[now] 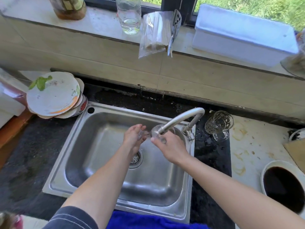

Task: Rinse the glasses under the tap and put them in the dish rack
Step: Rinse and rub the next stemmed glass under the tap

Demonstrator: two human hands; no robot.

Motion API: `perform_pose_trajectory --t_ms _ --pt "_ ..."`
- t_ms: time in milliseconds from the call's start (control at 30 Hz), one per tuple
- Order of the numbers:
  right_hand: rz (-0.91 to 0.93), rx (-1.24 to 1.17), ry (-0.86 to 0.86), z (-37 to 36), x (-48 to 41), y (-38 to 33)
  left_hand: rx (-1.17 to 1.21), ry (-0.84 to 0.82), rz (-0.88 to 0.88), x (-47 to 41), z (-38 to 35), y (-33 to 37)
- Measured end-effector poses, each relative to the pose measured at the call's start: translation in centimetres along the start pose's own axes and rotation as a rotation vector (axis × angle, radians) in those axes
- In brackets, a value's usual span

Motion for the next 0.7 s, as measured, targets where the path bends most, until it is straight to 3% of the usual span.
perform_pose_trajectory --t_ms 100,200,267,367,467,600,700 --pt "0.214 0.062 -0.006 0.0 0.1 -2.2 -0.09 -0.052 0.203 1.1 -0.2 -2.0" --pt "0.501 0.121 -0.089 -0.1 1.6 -3.6 -0.41 -0.128 0.332 1.9 0.3 -2.9" --pt "0.477 0.193 -0.082 -0.6 1.4 -3.5 -0.456 -0.096 0.284 1.9 0.2 -2.7" --pt "0.235 0.138 -0.133 -1.5 1.3 -2.1 -0.265 0.016 0.13 0.5 0.7 -1.2" --pt "0.166 0.041 -0.196 -1.8 2.0 -1.3 -0.13 0.016 0.053 0.1 0.9 -0.5" --pt "0.18 0.171 -0.025 -0.9 1.3 -2.9 -0.073 -0.018 0.027 0.8 0.3 -1.2" --pt "0.449 0.225 -0.089 -1.5 3.1 -4.1 -0.171 -0.075 0.12 1.1 1.0 -2.0"
Point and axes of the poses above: each hand's wrist, its own x-axis away from the middle knuckle, its own z-axis out of the back of the hand, y = z × x, the point moved 10 cm from there along -x, towards the middle knuckle, and after that the axes turned 6 degrees about y, right-handed, at the moved point
